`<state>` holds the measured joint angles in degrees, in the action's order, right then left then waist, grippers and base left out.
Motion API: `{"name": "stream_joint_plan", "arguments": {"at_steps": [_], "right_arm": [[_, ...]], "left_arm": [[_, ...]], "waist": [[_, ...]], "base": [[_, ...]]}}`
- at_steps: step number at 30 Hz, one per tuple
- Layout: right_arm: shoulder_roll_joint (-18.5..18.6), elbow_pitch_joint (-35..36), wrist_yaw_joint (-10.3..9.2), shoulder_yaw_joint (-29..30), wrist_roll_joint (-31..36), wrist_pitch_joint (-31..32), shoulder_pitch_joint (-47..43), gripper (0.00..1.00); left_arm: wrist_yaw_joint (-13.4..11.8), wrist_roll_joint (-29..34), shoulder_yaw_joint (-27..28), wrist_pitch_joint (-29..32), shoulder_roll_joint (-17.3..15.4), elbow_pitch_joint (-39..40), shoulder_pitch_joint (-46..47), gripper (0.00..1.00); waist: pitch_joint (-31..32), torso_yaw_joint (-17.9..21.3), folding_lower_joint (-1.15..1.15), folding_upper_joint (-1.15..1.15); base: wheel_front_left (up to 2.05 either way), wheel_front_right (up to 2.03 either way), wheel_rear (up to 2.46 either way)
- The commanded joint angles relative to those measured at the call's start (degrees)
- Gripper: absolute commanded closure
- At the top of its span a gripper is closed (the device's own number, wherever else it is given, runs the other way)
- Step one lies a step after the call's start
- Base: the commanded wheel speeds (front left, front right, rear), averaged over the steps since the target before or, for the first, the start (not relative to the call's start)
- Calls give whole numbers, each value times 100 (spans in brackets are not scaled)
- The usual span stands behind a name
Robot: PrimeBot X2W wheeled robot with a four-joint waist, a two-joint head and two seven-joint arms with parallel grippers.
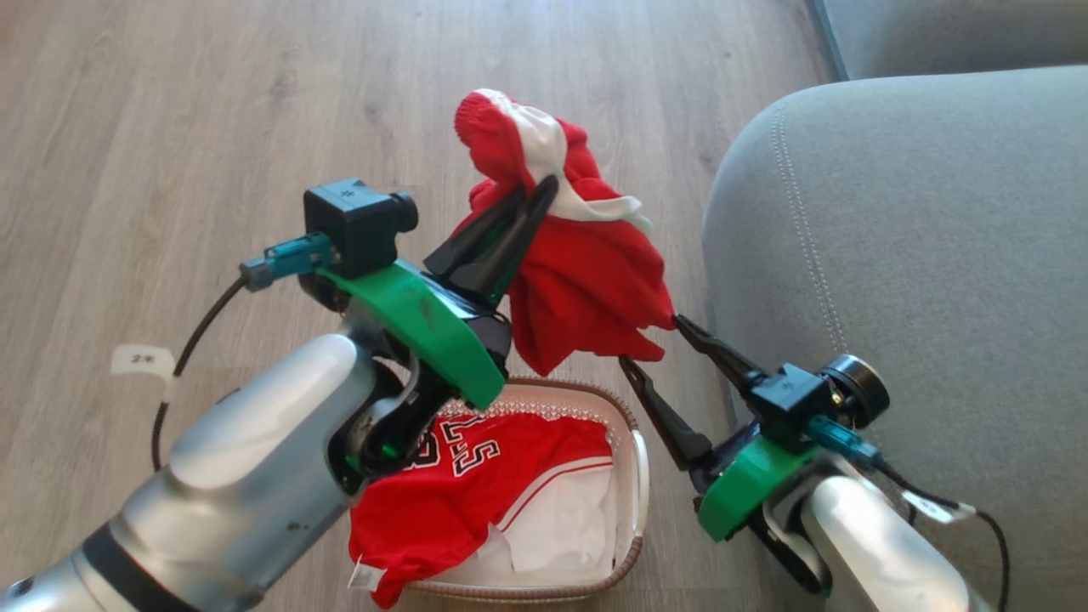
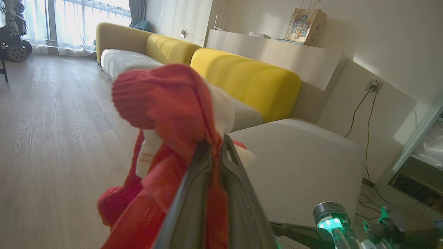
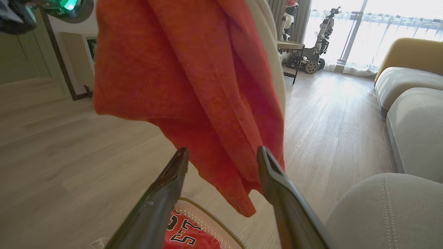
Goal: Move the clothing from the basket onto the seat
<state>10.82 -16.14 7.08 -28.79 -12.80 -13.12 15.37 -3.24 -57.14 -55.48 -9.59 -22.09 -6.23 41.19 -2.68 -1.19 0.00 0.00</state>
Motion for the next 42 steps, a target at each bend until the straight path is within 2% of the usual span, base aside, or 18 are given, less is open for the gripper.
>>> {"name": "stream_joint_plan", "arguments": {"at_steps": [1, 12, 20, 21, 23, 24, 35, 42], "right_arm": [[-71, 63, 41, -108, 103, -59, 274, 0], [-421, -894, 41, -358, 313, -180, 1003, 0], [-672, -898, 41, -118, 408, -186, 1237, 0], [-688, -882, 41, -95, 415, -186, 1233, 7], [-712, -819, 41, -36, 423, -186, 1226, 82], [-721, -777, 41, -13, 422, -186, 1219, 100], [-739, -412, 41, 103, 297, -187, 1019, 100], [-690, 313, 41, 725, 216, -187, 478, 100]], "left_arm": [[33, -4, 236, 2, -65, 151, 411, 100], [137, -23, 46, 94, 185, 123, 474, 100], [211, -17, -151, 181, 358, 24, 458, 100], [217, -18, -164, 181, 370, 7, 453, 100], [223, -26, -177, 184, 381, -30, 446, 100], [226, -29, -179, 184, 381, -47, 446, 100], [195, -63, -122, 127, 270, -235, 399, 100], [174, -72, -120, 75, 199, -316, 310, 100]], "waist": [[14, -54, 0, 0], [48, -330, 0, 0], [45, -488, 0, 0], [48, -500, 0, 0], [50, -515, 0, 0], [49, -519, 0, 0], [42, -434, 0, 0], [31, -387, 0, 0]], "base": [[0, 0, 0], [0, 0, 0], [0, 0, 0], [0, 0, 0], [0, 0, 0], [0, 0, 0], [0, 0, 0], [0, 0, 0]]}}
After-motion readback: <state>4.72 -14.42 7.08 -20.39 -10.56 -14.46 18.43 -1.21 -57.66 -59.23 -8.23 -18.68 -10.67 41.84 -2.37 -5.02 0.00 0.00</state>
